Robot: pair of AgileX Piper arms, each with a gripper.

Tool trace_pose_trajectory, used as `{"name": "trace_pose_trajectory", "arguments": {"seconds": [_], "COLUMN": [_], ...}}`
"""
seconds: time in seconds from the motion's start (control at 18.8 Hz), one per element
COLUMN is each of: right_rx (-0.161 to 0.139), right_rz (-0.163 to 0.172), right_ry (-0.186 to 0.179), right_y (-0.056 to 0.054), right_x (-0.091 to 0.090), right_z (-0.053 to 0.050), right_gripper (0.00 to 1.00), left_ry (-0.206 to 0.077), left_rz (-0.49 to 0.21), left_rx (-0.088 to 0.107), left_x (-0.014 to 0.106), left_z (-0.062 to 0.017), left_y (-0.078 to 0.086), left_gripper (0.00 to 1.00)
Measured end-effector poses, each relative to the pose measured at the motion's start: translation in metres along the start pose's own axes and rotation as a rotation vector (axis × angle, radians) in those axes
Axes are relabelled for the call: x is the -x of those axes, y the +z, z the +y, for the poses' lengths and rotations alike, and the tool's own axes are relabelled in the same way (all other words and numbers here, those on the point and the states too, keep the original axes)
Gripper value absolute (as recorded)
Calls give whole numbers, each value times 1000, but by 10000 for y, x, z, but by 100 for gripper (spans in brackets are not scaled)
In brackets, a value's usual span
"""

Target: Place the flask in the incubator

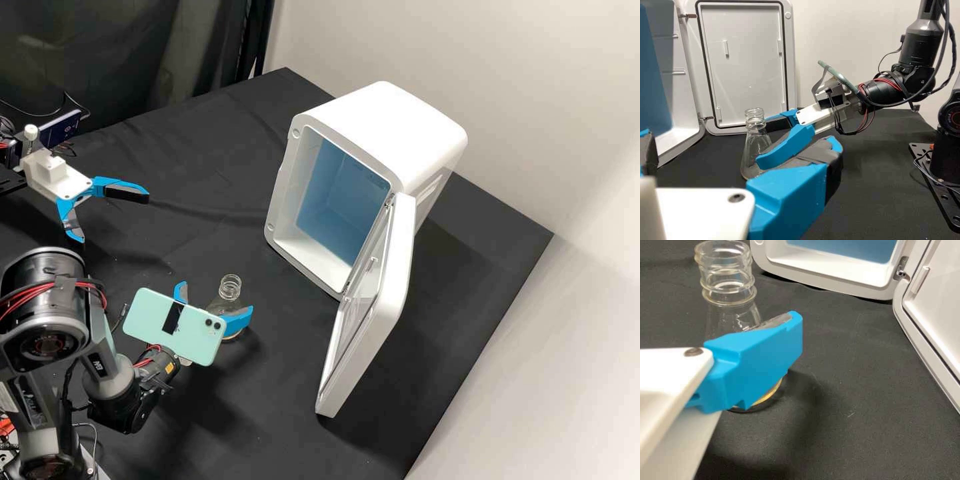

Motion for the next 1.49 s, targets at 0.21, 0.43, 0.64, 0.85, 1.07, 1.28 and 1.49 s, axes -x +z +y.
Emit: {"name": "trace_pose_trajectory", "arguments": {"seconds": [0.21,0.43,0.64,0.85,1.07,1.28,1.49], "right_rx": [-5,-5,-2,0,0,-2,-1], "right_rz": [0,0,8,14,17,14,18], "right_ry": [0,0,-6,-11,-12,-8,-11], "right_y": [0,0,-14,-27,-35,-38,-46], "right_x": [0,0,-7,-16,-22,-27,-32], "right_z": [0,0,-8,-16,-19,-17,-22], "right_gripper": [0,0,0,0,0,0,0], "left_ry": [0,0,-1,-1,-3,-3,-11], "left_rz": [0,0,-4,-3,-6,-6,-4], "left_rx": [0,0,0,0,0,0,3], "left_x": [0,0,-1,-1,-3,-3,-9], "left_z": [0,0,-2,-2,-6,-6,-23], "left_y": [0,0,7,7,11,11,6], "left_gripper": [100,100,100,100,100,100,100]}}
